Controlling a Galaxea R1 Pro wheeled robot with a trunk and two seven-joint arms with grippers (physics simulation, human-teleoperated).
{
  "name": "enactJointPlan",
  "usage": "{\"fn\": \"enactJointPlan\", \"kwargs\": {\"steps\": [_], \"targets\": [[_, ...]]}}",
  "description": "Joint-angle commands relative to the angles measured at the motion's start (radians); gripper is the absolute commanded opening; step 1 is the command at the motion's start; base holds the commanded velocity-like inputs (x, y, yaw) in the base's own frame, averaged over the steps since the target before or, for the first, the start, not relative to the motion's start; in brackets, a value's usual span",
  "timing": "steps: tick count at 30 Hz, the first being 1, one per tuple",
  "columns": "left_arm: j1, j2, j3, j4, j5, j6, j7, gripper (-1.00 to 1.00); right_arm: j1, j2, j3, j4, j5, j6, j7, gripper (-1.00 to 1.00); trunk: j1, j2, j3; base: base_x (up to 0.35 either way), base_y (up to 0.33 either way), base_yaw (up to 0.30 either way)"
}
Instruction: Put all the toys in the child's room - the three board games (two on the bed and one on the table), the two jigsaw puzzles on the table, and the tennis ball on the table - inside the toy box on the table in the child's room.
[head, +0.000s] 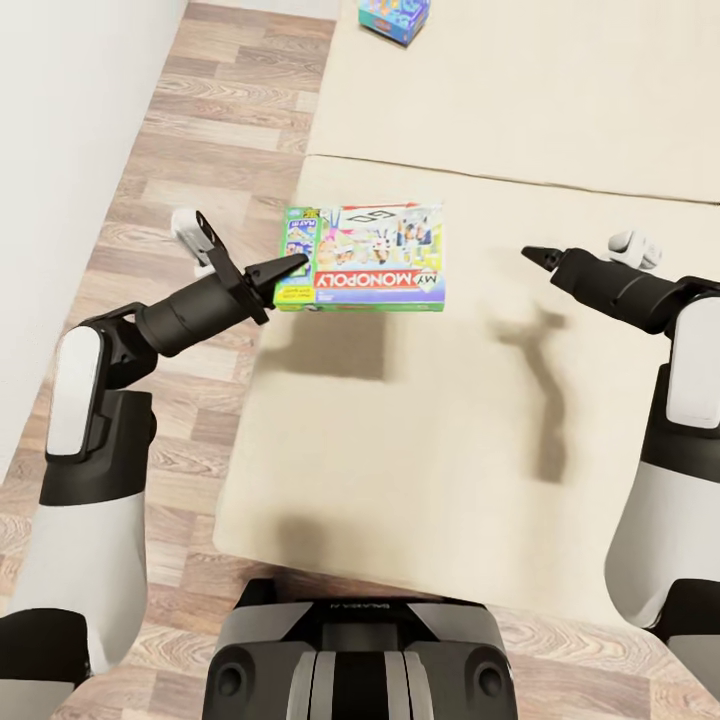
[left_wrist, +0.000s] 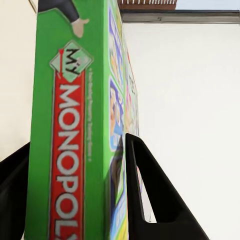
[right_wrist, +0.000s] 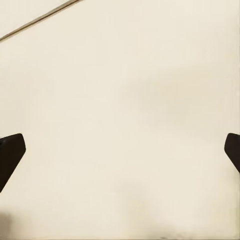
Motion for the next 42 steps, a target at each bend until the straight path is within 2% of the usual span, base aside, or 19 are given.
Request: {"fn": "enactJointPlan", "kwargs": {"steps": [1, 7, 10, 11, 16, 22, 25, 32, 35, 42], "targets": [[0.005, 0.001, -0.006, -0.001, 0.012, 0.004, 0.016, -1.00, 0.006, -0.002, -0.002, -0.001, -0.008, 0.004, -0.006, 1.00, 0.000, 0.000, 0.001, 0.000, 0.000, 0.000], [0.032, 0.007, -0.021, -0.003, 0.019, 0.005, 0.025, -1.00, 0.030, -0.016, -0.007, -0.001, -0.008, 0.004, -0.006, 1.00, 0.000, 0.000, 0.011, 0.000, 0.000, 0.000], [0.065, 0.024, -0.026, -0.004, 0.021, 0.005, 0.025, -1.00, 0.058, -0.039, -0.010, -0.001, -0.008, 0.004, -0.006, 1.00, 0.000, 0.000, 0.016, 0.000, 0.000, 0.000], [0.065, 0.024, -0.026, -0.004, 0.021, 0.005, 0.025, -1.00, 0.058, -0.039, -0.010, -0.001, -0.008, 0.004, -0.006, 1.00, 0.000, 0.000, 0.017, 0.000, 0.000, 0.000], [0.100, 0.060, -0.032, -0.005, 0.023, 0.005, 0.020, -1.00, 0.101, -0.064, -0.016, -0.001, -0.009, 0.004, -0.005, 1.00, 0.000, 0.000, 0.026, 0.000, 0.000, 0.000], [0.110, 0.069, -0.043, -0.006, 0.024, 0.005, -0.003, -1.00, 0.124, -0.073, -0.018, -0.001, -0.010, 0.004, 0.000, 1.00, 0.000, 0.000, 0.035, 0.000, 0.000, 0.000], [0.112, 0.071, -0.054, -0.006, 0.024, 0.005, -0.018, -1.00, 0.138, -0.076, -0.020, -0.001, -0.010, 0.004, 0.020, 1.00, 0.000, 0.000, 0.040, 0.000, 0.000, 0.000], [0.118, 0.081, -0.072, -0.006, 0.025, 0.005, -0.050, -1.00, 0.176, -0.088, -0.044, -0.001, -0.010, 0.004, 0.146, 1.00, 0.000, 0.000, 0.051, 0.000, 0.000, 0.000], [0.120, 0.083, -0.073, -0.006, 0.025, 0.005, -0.058, -1.00, 0.185, -0.090, -0.051, -0.001, -0.010, 0.004, 0.174, 1.00, 0.000, 0.000, 0.056, 0.000, 0.000, 0.000], [0.123, 0.086, -0.073, -0.006, 0.025, 0.005, -0.088, -1.00, 0.199, -0.097, -0.057, -0.001, -0.010, 0.004, 0.215, 1.00, -0.027, 0.049, 0.090, 0.000, 0.000, 0.000]]}}
